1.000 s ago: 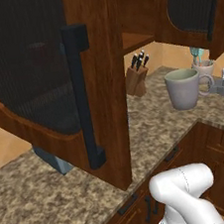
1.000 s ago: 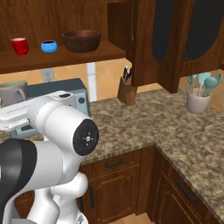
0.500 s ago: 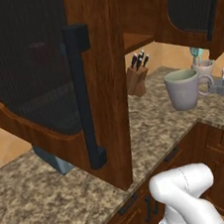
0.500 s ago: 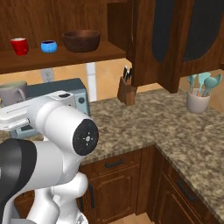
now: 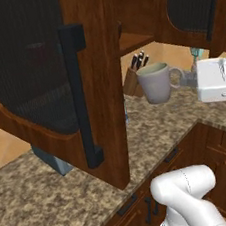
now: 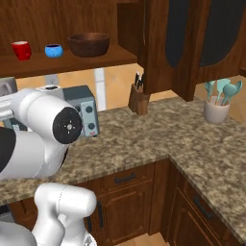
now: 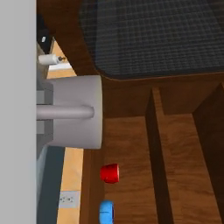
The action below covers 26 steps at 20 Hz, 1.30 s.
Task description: Gather all objects into one cabinet and sort the glasses and bowls to opposite sides.
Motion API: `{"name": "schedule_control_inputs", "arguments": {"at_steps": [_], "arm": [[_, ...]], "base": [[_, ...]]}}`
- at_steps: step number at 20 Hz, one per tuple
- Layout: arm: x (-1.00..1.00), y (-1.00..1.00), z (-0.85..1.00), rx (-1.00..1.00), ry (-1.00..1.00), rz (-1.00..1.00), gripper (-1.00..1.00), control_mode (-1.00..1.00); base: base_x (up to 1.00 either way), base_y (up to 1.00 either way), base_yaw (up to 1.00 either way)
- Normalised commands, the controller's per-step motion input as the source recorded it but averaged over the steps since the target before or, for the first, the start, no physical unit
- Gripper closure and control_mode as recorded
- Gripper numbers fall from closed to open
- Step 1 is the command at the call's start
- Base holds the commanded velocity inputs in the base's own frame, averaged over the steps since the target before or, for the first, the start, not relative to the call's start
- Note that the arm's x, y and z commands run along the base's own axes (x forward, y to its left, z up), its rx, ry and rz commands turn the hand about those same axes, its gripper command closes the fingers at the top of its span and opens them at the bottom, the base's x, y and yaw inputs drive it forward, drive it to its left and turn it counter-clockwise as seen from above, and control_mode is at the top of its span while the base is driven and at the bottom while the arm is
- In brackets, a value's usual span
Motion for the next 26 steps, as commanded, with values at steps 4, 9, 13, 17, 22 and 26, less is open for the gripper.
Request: {"name": "schedule_control_inputs", "arguments": {"at_steps": [4,9,13,17,22,26], "arm": [[0.05,0.09,0.41,0.13,-0.02,0.00,1.00,-1.00],[0.09,0.34,0.50,0.15,0.00,0.01,1.00,-1.00],[0.56,0.54,0.15,0.01,0.08,0.07,1.00,-1.00],[0.21,0.31,-0.10,-0.05,0.00,0.11,1.00,-1.00],[0.25,0.33,-0.04,-0.03,-0.20,0.02,1.00,-1.00],[0.63,0.52,0.19,-0.02,-0.23,0.00,1.00,-1.00]], "base": [[0.00,0.00,0.00],[0.00,0.00,0.00],[0.00,0.00,0.00],[0.00,0.00,0.00],[0.00,0.00,0.00],[0.00,0.00,0.00]]}}
